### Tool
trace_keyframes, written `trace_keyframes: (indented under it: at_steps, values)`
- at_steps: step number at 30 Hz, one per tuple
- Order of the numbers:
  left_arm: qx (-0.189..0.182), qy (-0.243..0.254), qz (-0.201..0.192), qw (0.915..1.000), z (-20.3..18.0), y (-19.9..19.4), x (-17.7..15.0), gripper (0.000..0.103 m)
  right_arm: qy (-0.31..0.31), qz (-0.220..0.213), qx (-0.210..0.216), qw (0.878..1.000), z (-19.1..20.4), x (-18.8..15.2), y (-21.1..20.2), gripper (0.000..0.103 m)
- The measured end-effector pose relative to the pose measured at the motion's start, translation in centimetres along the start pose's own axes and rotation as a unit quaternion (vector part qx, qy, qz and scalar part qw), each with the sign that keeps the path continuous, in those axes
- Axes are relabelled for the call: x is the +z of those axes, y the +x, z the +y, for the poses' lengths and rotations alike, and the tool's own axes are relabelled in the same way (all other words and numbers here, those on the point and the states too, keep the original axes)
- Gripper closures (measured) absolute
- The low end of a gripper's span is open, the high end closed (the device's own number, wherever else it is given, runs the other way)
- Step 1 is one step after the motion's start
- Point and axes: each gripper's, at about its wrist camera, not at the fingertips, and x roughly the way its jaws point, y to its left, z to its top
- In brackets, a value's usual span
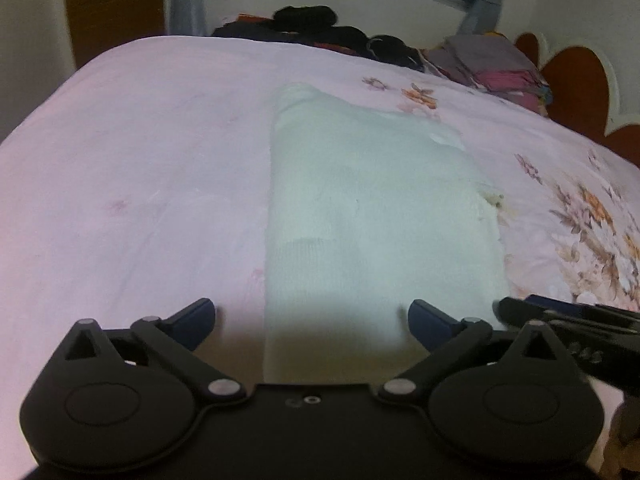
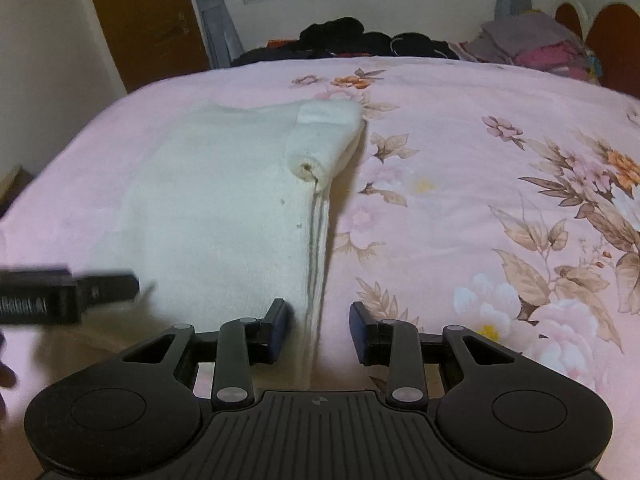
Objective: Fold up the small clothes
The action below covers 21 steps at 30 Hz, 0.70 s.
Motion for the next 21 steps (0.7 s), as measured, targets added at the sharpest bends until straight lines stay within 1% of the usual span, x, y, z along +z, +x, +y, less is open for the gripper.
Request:
trace_keyframes:
  at_steps: [2, 5, 7, 8, 9, 11, 14, 15, 16, 17, 21]
  values:
    - [0.013, -0.004, -0.004, 0.9999, -0.3, -1.4, -0.4, 0.0, 0.006, -0.021, 0.006, 1.0, -0.2, -0.5, -2.4, 0.07]
    - [0.03, -0.011, -0.023, 0.9992, -1.0, -4.8, -1.5, 0.0, 0.013, -0.028, 0.023, 0.999, -0.5, -1.6, -5.6, 0.068]
    - [0.045, -0.009, -0.045, 0.998, -1.7, -7.6, -2.5, 0.0, 0.008, -0.036, 0.031, 0.999, -0.5, -2.6, -8.1, 0.043]
    - [0.048, -0.005, -0.05, 0.9976, -2.1, -8.8, -3.0, 0.0, 0.004, -0.045, 0.033, 0.998, -0.5, -3.1, -9.4, 0.02]
    - [0.05, 0.001, -0.056, 0.9972, -2.5, -10.2, -3.5, 0.0, -0.002, -0.059, 0.036, 0.998, -0.5, -3.6, -11.1, 0.014]
    - [0.051, 0.003, -0.07, 0.9963, -3.2, -13.0, -4.8, 0.0, -0.013, -0.075, 0.038, 0.996, -0.3, -4.5, -13.8, 0.014]
    - [0.042, -0.009, -0.094, 0.9947, -4.1, -17.1, -7.1, 0.0, -0.014, -0.087, 0.04, 0.995, -0.3, -5.9, -17.6, 0.014]
    - [0.043, -0.01, -0.102, 0.9938, -4.7, -18.1, -7.7, 0.0, -0.016, -0.086, 0.041, 0.995, -0.3, -6.4, -18.9, 0.009]
    - [0.046, -0.008, -0.112, 0.9926, -5.2, -19.4, -8.4, 0.0, -0.019, -0.087, 0.042, 0.995, -0.2, -6.8, -20.0, 0.002]
    - [0.051, -0.007, -0.119, 0.9915, -5.6, -20.4, -8.9, 0.0, -0.023, -0.09, 0.043, 0.995, 0.0, -7.2, -21.2, 0.0]
    - [0.063, -0.008, -0.144, 0.9875, -6.9, -24.0, -10.8, 0.0, -0.044, -0.112, 0.05, 0.991, 1.2, -8.8, -26.2, 0.0]
